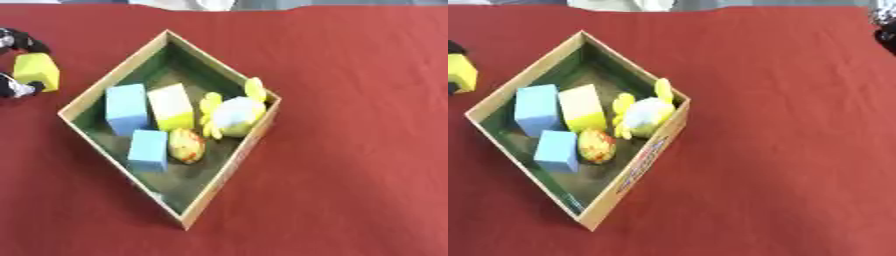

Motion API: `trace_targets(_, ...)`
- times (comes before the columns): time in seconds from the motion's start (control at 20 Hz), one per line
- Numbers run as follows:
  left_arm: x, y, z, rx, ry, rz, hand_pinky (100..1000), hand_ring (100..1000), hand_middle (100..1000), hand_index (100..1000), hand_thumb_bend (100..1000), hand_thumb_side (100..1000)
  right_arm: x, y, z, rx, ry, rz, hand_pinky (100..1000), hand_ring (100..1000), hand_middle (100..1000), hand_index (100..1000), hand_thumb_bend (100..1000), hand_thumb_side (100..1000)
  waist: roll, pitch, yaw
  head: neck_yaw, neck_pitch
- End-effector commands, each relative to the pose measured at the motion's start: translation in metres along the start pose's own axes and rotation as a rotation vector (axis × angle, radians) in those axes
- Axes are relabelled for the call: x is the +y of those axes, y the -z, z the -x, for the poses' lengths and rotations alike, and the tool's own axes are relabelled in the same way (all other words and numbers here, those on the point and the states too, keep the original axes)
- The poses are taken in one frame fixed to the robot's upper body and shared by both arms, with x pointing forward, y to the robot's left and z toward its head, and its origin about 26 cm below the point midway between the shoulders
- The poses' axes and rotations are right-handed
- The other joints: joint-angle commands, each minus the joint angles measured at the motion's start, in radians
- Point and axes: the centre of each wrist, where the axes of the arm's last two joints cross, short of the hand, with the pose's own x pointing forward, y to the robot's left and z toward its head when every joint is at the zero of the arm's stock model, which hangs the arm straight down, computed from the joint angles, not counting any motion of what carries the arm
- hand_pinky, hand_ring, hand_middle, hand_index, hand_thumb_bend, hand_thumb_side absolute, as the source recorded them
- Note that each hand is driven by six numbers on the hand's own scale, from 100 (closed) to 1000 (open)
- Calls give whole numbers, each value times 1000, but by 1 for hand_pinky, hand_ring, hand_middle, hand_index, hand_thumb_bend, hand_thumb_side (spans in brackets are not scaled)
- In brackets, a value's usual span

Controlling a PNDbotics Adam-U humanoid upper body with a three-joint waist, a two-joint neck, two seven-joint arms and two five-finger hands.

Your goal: Pick up objects on the table and place them in the box.

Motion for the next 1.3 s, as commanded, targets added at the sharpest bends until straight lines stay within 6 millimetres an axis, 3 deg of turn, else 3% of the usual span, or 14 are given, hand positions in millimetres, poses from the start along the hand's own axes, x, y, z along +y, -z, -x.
trace_targets(0.05,15,-7,3,41,9,-35,882,830,743,842,190,100,-7,3,-5,-22,-16,13,876,807,629,815,100,538,-1,-8,0,2,-14)
trace_targets(0.3,16,-6,1,48,-1,-59,851,779,669,829,100,100,-7,2,-4,-16,-15,12,876,807,628,815,100,540,-1,-11,2,-1,-9)
trace_targets(0.65,31,-11,-9,21,22,-155,793,682,548,796,100,100,-7,0,-3,-4,-16,13,875,807,628,816,100,540,-2,-28,10,-9,7)
trace_targets(0.95,55,-14,-47,-143,144,-224,786,667,530,790,100,100,-7,-2,-1,4,-21,13,875,808,628,815,100,539,-7,-51,28,-23,31)
trace_targets(1.3,59,-10,-109,-374,229,-225,787,666,527,792,100,100,-5,-2,-2,3,-13,4,875,808,630,816,100,538,-5,-87,45,-19,52)
